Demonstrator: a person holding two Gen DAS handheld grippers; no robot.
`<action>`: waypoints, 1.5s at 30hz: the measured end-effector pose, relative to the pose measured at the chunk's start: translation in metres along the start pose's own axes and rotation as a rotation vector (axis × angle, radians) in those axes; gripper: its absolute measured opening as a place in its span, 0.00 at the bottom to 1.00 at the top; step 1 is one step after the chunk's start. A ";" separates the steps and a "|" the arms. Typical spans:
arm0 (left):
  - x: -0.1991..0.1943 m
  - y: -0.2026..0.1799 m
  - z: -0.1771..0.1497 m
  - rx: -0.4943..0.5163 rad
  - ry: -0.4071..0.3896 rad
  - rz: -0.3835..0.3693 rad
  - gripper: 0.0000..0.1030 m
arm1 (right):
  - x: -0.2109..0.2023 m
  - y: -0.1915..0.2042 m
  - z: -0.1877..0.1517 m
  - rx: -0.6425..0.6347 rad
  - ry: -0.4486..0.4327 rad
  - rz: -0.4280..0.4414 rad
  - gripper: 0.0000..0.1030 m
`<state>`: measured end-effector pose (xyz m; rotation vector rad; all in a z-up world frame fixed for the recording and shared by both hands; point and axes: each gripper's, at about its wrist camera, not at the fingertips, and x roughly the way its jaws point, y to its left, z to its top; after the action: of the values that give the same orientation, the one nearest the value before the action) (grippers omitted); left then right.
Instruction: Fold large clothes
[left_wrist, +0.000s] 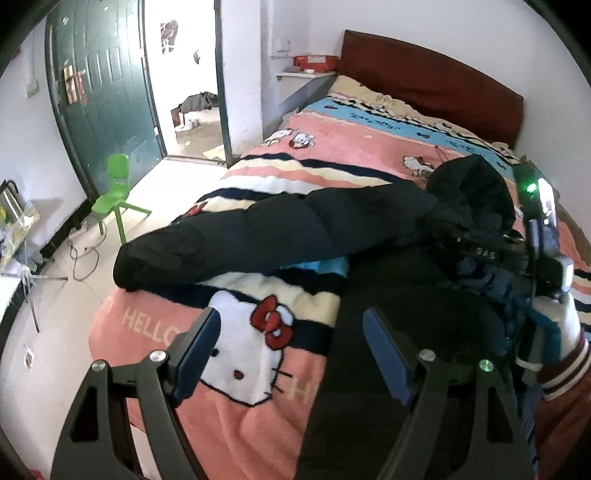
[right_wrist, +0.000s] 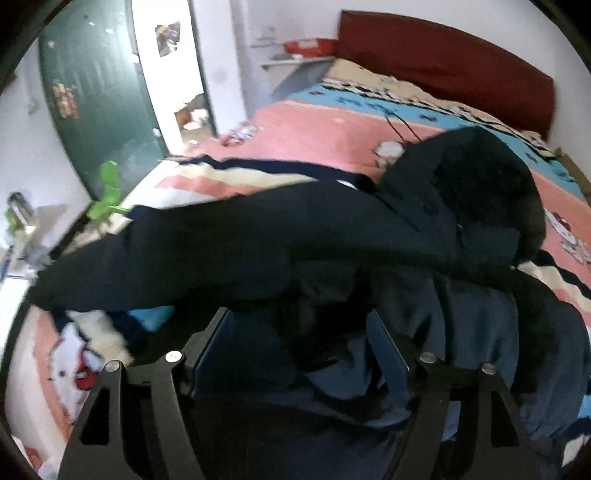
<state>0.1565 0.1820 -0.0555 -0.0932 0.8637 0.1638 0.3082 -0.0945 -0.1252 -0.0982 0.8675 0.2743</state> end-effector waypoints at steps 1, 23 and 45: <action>-0.002 -0.008 0.001 0.011 -0.006 -0.001 0.77 | -0.009 -0.001 0.000 -0.001 -0.015 0.018 0.71; 0.138 -0.287 0.068 0.224 -0.007 -0.172 0.77 | -0.072 -0.278 -0.043 0.202 -0.073 -0.292 0.72; 0.192 -0.220 0.040 0.143 0.149 -0.105 0.78 | -0.035 -0.282 -0.077 0.253 -0.001 -0.215 0.78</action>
<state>0.3487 -0.0079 -0.1724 -0.0166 1.0140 -0.0035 0.3077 -0.3879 -0.1551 0.0439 0.8757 -0.0375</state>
